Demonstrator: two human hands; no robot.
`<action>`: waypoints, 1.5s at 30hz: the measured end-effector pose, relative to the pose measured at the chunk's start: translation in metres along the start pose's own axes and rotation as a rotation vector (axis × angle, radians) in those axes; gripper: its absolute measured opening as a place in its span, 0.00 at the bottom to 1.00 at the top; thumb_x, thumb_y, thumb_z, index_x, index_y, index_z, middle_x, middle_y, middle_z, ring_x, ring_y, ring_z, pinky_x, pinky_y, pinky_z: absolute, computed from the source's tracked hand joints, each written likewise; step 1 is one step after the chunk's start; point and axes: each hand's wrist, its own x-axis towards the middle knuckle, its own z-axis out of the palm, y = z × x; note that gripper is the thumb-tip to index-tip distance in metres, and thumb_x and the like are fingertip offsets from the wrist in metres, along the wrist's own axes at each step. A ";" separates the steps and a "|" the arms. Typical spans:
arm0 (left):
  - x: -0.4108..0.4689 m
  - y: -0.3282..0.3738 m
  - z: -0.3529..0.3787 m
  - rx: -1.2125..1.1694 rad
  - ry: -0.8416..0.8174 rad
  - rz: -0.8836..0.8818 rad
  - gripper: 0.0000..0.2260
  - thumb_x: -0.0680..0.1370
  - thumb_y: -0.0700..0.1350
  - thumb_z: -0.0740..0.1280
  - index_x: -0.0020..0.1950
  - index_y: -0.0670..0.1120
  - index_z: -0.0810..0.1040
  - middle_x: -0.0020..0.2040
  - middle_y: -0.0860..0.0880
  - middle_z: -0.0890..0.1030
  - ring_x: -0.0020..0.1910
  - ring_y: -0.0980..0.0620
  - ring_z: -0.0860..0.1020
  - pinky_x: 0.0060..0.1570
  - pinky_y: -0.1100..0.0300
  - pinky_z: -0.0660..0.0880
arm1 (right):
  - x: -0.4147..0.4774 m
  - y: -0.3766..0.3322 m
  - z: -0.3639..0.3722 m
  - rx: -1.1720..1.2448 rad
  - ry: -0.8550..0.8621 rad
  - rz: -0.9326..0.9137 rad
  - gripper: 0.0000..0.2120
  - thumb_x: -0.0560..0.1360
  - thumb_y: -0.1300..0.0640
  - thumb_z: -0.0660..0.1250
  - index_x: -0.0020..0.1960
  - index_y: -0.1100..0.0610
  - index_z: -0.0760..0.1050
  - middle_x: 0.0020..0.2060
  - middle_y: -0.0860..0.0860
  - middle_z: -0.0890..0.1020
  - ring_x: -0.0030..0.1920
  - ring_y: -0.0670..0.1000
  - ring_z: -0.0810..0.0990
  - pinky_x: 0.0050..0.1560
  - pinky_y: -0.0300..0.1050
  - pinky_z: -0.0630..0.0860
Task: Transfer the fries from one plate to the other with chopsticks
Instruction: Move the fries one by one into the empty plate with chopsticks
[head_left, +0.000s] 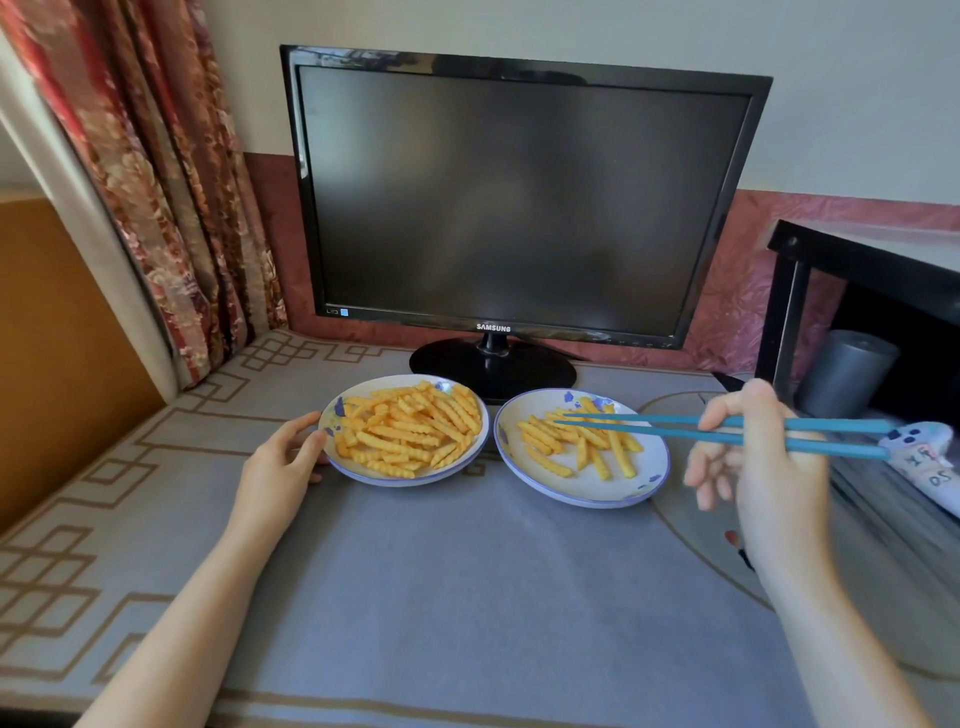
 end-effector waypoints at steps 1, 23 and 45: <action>0.000 0.000 0.000 0.001 0.000 0.001 0.13 0.80 0.42 0.60 0.65 0.45 0.75 0.47 0.48 0.81 0.40 0.59 0.78 0.31 0.76 0.73 | -0.002 0.001 0.007 0.018 -0.033 0.004 0.19 0.82 0.55 0.51 0.35 0.59 0.69 0.19 0.56 0.73 0.17 0.52 0.65 0.20 0.40 0.58; 0.002 -0.004 0.000 -0.009 -0.006 -0.006 0.13 0.80 0.43 0.61 0.65 0.46 0.75 0.46 0.50 0.82 0.42 0.60 0.78 0.31 0.75 0.73 | -0.015 0.027 0.092 -0.058 -0.313 0.042 0.22 0.83 0.50 0.52 0.35 0.58 0.70 0.19 0.53 0.73 0.21 0.53 0.68 0.24 0.40 0.68; 0.002 -0.003 0.001 -0.008 -0.002 -0.004 0.13 0.81 0.43 0.60 0.65 0.46 0.75 0.49 0.47 0.82 0.41 0.60 0.78 0.31 0.75 0.74 | 0.001 0.014 0.022 0.023 0.006 0.001 0.22 0.83 0.53 0.52 0.33 0.59 0.68 0.18 0.57 0.72 0.17 0.54 0.67 0.20 0.34 0.62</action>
